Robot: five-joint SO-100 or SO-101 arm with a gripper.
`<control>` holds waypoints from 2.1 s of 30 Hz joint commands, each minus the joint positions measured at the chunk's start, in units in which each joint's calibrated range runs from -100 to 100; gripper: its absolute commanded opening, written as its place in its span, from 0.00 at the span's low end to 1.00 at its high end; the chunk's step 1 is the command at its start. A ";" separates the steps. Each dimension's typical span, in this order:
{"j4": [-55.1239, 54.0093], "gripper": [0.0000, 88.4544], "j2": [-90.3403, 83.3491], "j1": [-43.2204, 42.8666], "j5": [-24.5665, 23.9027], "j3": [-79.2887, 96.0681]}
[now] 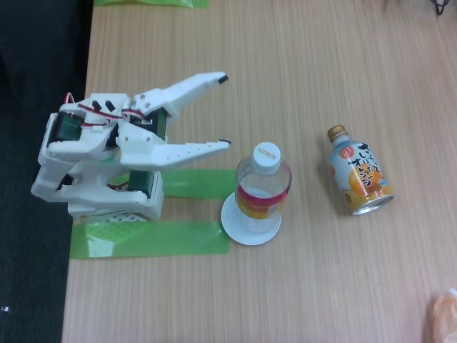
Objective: Pick up the plastic bottle and stand it up on the white place
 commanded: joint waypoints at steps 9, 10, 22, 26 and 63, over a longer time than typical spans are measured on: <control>-58.14 0.40 0.17 -0.43 -10.76 22.28; -64.75 0.40 0.17 -0.80 -11.86 24.72; -105.26 0.40 0.33 -0.36 -27.34 38.58; -105.44 0.40 0.42 -0.36 -31.96 37.40; -140.97 0.01 0.25 -0.21 -53.58 45.82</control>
